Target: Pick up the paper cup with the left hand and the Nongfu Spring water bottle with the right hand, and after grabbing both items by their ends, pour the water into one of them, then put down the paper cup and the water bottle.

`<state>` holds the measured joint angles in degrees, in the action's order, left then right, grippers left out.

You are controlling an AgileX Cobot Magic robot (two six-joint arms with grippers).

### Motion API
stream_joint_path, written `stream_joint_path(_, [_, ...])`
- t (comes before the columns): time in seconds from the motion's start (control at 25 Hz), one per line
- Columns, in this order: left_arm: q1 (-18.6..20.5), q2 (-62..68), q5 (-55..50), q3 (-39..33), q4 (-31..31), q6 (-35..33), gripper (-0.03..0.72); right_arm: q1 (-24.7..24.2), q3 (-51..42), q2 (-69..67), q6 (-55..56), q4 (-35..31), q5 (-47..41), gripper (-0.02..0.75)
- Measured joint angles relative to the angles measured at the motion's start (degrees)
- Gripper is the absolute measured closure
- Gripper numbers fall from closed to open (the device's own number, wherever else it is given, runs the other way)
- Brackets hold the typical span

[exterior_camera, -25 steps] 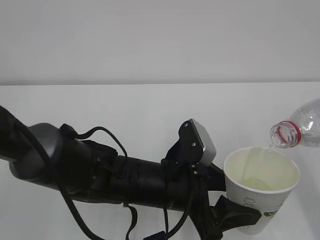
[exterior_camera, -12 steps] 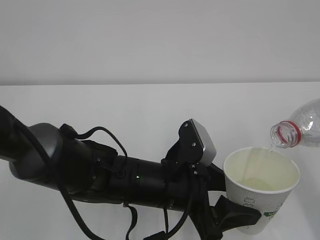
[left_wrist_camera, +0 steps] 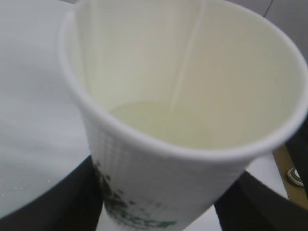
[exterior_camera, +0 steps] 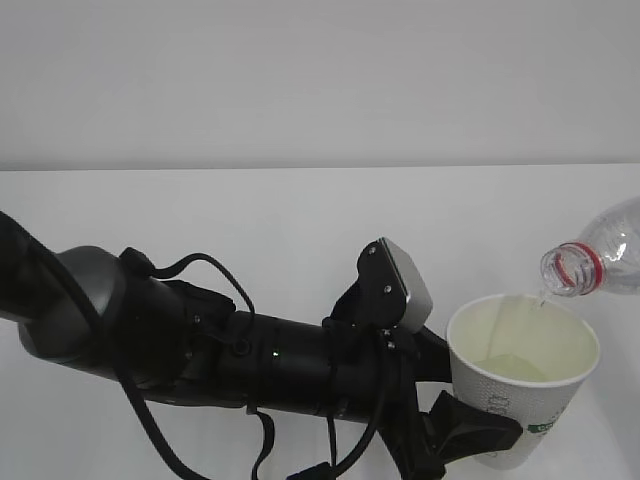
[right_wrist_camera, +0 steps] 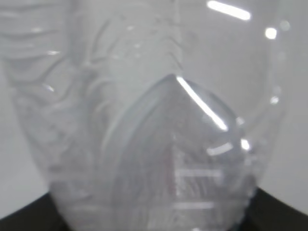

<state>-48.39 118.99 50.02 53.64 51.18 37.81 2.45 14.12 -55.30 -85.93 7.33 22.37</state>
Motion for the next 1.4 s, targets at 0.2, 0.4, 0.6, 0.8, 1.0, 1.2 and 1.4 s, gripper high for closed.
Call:
stream_joint_path(0.2, [0.00, 0.00, 0.00, 0.00, 0.00, 0.00, 0.202, 0.00, 0.00, 0.00, 0.00, -0.10, 0.00, 0.307])
stream_joint_path(0.4, [0.00, 0.00, 0.00, 0.00, 0.00, 0.00, 0.202, 0.00, 0.00, 0.00, -0.26, -0.10, 0.10, 0.307])
stream_joint_path(0.6, [0.00, 0.00, 0.00, 0.00, 0.00, 0.00, 0.202, 0.00, 0.00, 0.00, -0.26, -0.10, 0.10, 0.307])
stream_joint_path(0.8, [0.00, 0.00, 0.00, 0.00, 0.00, 0.00, 0.202, 0.00, 0.00, 0.00, -0.38, -0.10, 0.20, 0.307])
stream_joint_path(1.0, [0.00, 0.00, 0.00, 0.00, 0.00, 0.00, 0.202, 0.00, 0.00, 0.00, -0.41, -0.10, 0.29, 0.307])
stream_joint_path(1.2, [0.00, 0.00, -0.08, 0.00, 0.00, 0.00, 0.202, 0.00, 0.00, 0.00, -0.41, -0.10, 0.42, 0.307])
stream_joint_path(1.4, [0.00, 0.00, -0.08, 0.00, 0.00, 0.00, 0.202, 0.00, 0.00, 0.00, -0.51, -0.10, 0.42, 0.307])
